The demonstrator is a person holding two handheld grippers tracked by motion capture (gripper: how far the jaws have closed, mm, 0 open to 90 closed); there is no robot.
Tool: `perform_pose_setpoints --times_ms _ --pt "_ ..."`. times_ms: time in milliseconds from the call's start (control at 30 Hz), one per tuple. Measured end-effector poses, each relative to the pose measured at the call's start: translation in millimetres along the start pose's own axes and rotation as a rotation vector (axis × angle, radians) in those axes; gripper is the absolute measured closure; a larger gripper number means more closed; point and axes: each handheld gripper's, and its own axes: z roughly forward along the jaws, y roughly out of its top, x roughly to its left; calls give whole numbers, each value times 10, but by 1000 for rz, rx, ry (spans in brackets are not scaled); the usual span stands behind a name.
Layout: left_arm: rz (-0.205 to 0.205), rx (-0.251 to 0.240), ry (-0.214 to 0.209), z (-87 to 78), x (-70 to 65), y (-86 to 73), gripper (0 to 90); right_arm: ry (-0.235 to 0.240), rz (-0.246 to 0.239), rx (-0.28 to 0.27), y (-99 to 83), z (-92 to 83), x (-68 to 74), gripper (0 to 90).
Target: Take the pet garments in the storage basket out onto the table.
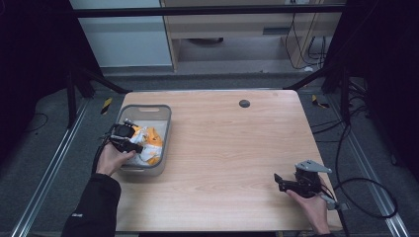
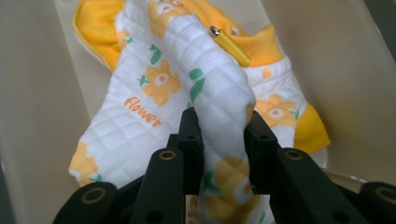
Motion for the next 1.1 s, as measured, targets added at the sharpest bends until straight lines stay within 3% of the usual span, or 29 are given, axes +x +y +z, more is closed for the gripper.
perform_pose_setpoints --times_ms 467,1100 --pt "-2 -49 -4 -222 25 44 728 -4 -6 -3 -2 2 -2 108" --pt "21 -143 6 -761 -7 169 730 1 -8 -2 -5 0 -2 107"
